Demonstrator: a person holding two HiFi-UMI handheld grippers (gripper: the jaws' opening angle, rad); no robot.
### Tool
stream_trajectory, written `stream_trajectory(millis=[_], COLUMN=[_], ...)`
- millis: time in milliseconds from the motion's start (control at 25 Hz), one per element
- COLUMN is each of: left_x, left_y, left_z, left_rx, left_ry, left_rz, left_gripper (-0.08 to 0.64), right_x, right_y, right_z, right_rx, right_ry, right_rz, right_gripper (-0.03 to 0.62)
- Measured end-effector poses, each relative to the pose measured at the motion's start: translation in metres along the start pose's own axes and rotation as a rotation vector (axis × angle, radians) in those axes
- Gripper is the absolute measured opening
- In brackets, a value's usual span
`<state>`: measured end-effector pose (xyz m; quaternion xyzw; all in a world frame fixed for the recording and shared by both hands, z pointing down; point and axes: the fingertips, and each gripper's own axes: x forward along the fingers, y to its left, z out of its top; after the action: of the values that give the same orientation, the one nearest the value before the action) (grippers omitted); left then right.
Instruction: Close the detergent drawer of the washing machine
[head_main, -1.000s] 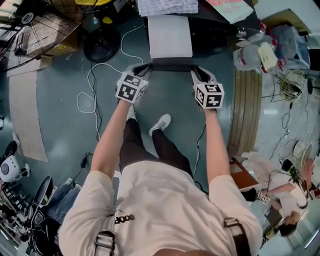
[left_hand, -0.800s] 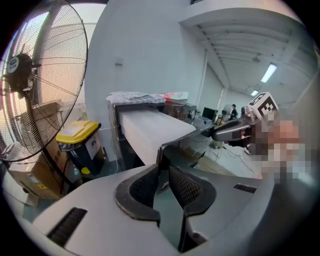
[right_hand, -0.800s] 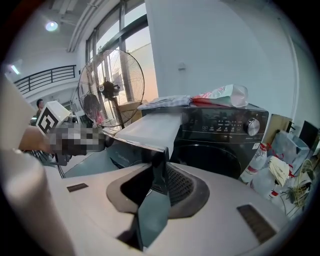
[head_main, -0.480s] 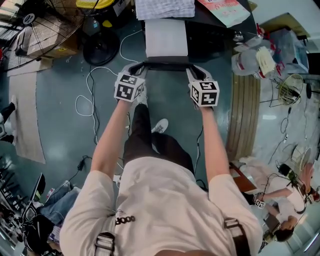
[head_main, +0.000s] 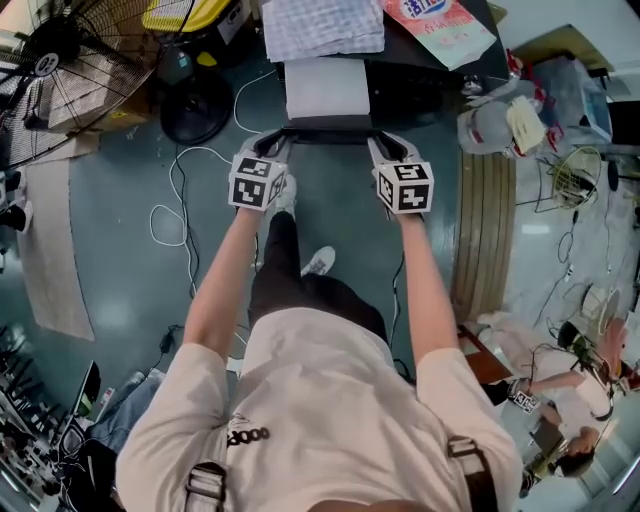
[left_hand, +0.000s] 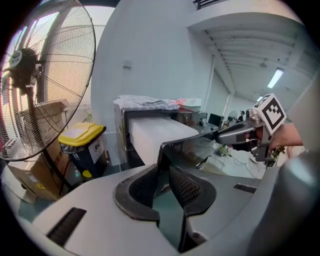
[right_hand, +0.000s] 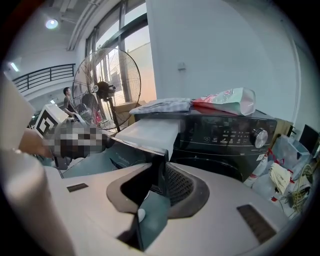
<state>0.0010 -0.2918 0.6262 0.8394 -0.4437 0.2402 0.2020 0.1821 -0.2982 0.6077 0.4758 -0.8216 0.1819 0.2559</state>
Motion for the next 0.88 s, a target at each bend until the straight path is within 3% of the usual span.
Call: stream_trajectory(millis=[880], left_x=[0.051], left_y=[0.059], left_z=[0.046], left_rx=[-0.04], left_ry=[-0.015], left_rz=[0.05], left_gripper=[0.075], right_x=[0.064], right_y=[-0.031], right_z=[0.054], right_rx=[0.045], right_ry=[-0.052], right_rz=[-0.032], right_gripper=[0.075])
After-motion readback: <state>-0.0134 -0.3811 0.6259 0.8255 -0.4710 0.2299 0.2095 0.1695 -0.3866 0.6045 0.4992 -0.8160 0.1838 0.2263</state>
